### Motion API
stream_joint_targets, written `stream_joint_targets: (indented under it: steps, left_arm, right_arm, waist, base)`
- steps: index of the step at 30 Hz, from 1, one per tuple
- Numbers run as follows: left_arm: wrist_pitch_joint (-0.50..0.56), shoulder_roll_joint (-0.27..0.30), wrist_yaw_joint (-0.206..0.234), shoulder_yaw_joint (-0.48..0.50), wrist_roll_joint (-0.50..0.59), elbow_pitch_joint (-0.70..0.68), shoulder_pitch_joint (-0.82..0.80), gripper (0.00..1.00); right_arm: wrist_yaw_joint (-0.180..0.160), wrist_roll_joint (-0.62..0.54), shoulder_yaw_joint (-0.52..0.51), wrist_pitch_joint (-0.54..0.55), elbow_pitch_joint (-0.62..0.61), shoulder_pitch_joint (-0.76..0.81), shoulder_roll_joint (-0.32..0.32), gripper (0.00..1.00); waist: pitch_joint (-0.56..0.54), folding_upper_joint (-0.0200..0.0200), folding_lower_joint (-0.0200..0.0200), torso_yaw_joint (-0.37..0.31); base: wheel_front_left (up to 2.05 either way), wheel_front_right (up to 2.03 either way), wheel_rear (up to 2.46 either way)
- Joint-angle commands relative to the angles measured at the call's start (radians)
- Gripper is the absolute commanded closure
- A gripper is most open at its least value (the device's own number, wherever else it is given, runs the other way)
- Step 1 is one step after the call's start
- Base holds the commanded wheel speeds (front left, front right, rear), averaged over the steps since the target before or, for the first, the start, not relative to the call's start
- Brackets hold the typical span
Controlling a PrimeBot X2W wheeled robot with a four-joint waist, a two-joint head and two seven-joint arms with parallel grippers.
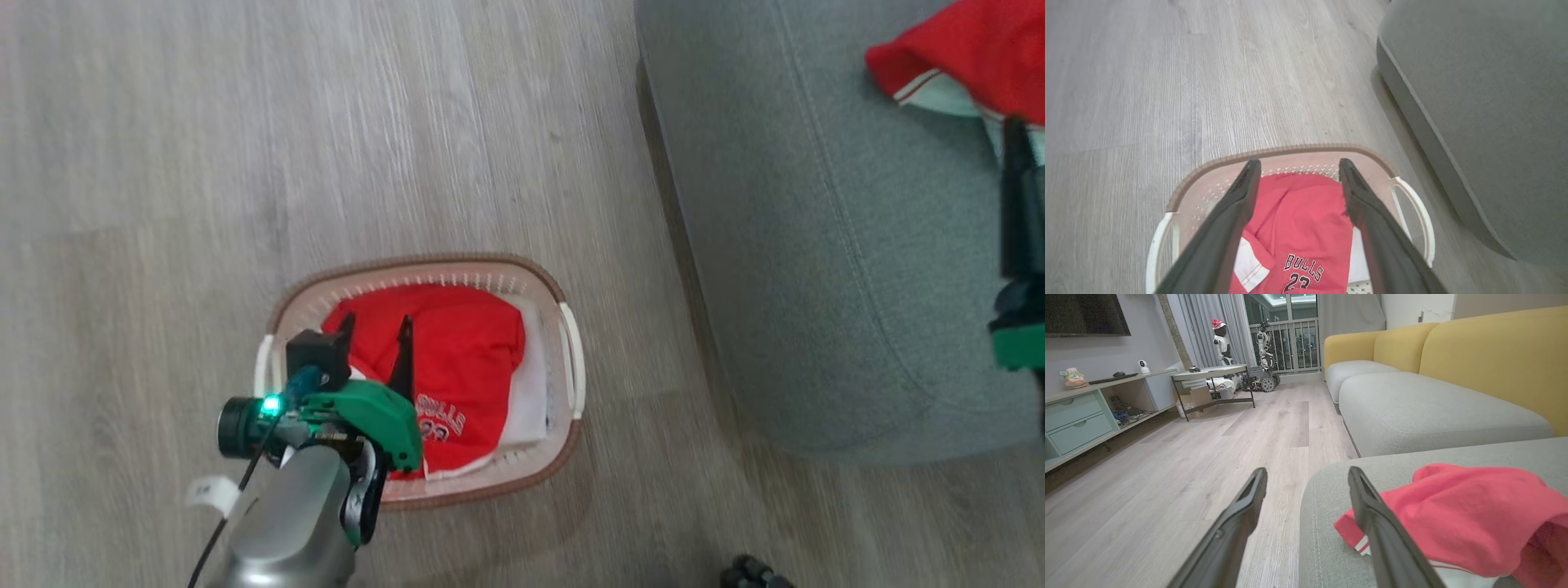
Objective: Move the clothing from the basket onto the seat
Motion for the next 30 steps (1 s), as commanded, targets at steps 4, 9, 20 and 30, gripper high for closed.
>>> stream_joint_targets:
  steps: [4,9,20,30]
  left_arm:
    - [-0.013,0.003,0.011,-0.017,-0.036,0.061,-0.07,0.0]
    - [-0.013,0.003,0.028,-0.069,-0.085,0.15,-0.153,0.0]
    - [-0.011,0.003,0.062,-0.173,-0.221,0.319,-0.31,0.0]
    - [0.014,0.003,0.085,-0.264,-0.324,0.403,-0.424,0.0]
  right_arm:
    - [0.0,0.026,-0.024,-0.009,-0.059,-0.043,-0.057,0.0]
    - [0.0,0.049,-0.055,-0.009,-0.09,-0.087,-0.077,0.0]
    - [0.0,0.078,-0.096,-0.009,-0.171,-0.169,-0.099,0.0]
    - [0.0,0.077,-0.143,-0.009,-0.233,-0.212,-0.115,0.0]
  waist:
    - [0.095,0.0,0.0,-0.025]
    - [0.183,0.0,0.0,-0.036]
    - [0.357,0.0,0.0,-0.057]
    - [0.476,0.0,0.0,-0.066]
  base:
    - [0.0,0.0,0.0]
    - [0.0,0.0,0.0]
    - [0.0,0.0,0.0]
    - [0.0,0.0,0.0]
